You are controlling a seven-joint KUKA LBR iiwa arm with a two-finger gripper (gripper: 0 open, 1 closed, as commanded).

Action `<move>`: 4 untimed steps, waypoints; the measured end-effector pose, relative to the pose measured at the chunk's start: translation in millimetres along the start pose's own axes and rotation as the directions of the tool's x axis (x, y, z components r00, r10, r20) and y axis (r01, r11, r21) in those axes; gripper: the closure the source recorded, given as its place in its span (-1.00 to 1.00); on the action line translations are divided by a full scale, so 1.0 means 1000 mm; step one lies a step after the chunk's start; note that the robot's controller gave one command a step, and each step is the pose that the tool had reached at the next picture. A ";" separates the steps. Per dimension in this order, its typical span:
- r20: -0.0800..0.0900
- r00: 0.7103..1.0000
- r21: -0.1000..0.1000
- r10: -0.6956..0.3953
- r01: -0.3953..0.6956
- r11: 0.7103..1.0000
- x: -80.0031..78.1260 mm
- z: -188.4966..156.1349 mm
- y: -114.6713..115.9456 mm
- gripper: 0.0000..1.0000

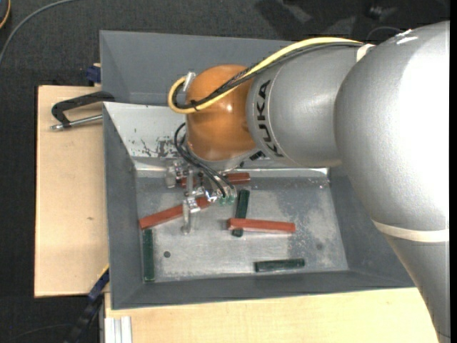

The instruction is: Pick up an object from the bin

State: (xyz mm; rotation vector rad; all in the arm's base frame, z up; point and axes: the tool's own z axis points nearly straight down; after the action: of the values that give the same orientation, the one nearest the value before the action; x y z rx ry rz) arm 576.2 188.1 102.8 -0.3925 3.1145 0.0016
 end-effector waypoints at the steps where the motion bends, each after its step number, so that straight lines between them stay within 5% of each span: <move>1: 0.001 1.000 0.000 -0.006 0.006 1.000 0.005 -0.013 -0.008 -1.00; 2: -0.006 0.998 -0.001 -0.069 0.069 0.998 0.005 0.034 0.009 -1.00; 3: -0.002 0.998 -0.001 -0.068 0.068 0.998 0.004 0.033 0.010 -1.00; 4: 0.000 0.998 -0.001 -0.067 0.067 0.998 0.004 0.033 0.010 1.00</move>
Offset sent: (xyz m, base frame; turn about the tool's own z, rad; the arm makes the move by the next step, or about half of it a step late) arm -0.0038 -0.0097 0.0108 -0.0063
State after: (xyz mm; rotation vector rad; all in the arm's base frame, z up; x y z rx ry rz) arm 570.4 197.0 69.9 -0.4968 3.1002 0.0029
